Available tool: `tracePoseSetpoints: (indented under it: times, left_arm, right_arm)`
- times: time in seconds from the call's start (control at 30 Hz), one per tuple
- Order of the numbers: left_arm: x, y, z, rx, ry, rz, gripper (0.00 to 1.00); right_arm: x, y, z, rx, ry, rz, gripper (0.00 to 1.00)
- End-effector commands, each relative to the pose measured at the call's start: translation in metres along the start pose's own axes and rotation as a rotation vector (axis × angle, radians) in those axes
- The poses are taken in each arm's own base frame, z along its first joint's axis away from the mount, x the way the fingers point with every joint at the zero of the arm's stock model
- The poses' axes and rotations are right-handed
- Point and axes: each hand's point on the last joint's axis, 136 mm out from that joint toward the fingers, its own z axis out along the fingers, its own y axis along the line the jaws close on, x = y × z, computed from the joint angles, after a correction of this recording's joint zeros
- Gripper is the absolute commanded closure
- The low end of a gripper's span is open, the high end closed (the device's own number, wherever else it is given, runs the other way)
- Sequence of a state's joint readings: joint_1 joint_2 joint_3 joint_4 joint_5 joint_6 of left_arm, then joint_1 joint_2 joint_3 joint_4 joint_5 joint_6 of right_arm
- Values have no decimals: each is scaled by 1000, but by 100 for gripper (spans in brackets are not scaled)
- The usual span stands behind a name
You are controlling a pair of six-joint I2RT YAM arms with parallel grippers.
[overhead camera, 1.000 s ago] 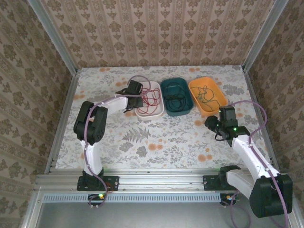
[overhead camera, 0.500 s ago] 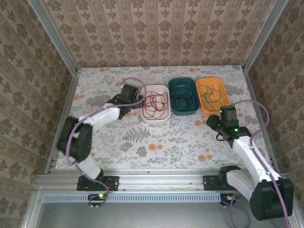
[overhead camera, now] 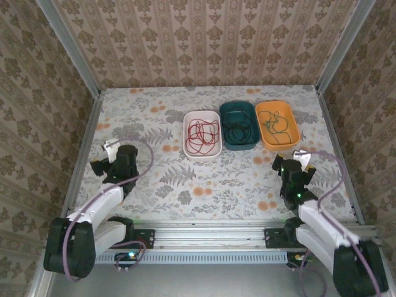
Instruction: Untangle the cables
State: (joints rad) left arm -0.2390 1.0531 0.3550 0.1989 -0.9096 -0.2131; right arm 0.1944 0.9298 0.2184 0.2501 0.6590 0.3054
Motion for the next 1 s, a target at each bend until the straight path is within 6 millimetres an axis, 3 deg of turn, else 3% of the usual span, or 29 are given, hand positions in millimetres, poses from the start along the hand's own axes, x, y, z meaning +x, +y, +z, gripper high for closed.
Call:
tracePoseSetpoints:
  times: [0.0,0.1,0.17,0.27,0.37,0.43,0.47,0.57,0.67,0.73,0.77,0.83,0.97]
  left_arm:
    - [-11,10,11,-79,-75,-14,0]
    - [-15,-12,23,-16,-52,37,0]
    - [-22,-33,31,52,-75,79,0]
    - [-31,-63,35,165,-113,112,0]
    - [-39,-76,33,231,-185,75,0]
    - [-33,-80,33,280,-223,12,0]
    - [-37,-82,33,302,-290,17,0]
    - [-30,-100,26,401,-268,62,0]
    - [-28,-102,25,439,-269,57,0]
    - [-16,-110,30,516,-244,45,0]
    - [-23,-109,37,487,-284,42,0]
    - [-14,-112,41,521,-172,45,0]
    - [-17,-111,51,525,-167,24,0]
  right_arm:
    - [-53,16,10,83,-181,-34,0]
    - [-69,42,33,73,-238,-60,0]
    - [-63,62,56,29,-215,-134,0]
    - [-56,83,65,-74,-148,-207,0]
    - [-46,76,60,-253,-157,-100,0]
    - [-37,74,62,-326,-182,-56,0]
    - [-41,74,66,-317,-209,-49,0]
    - [-38,81,77,-320,-110,-81,0]
    - [-37,82,76,-335,-106,-81,0]
    - [-36,81,76,-330,-97,-82,0]
    - [-37,82,76,-330,-103,-82,0]
    - [-37,81,76,-329,-100,-82,0]
    - [-37,82,75,-319,-101,-90,0]
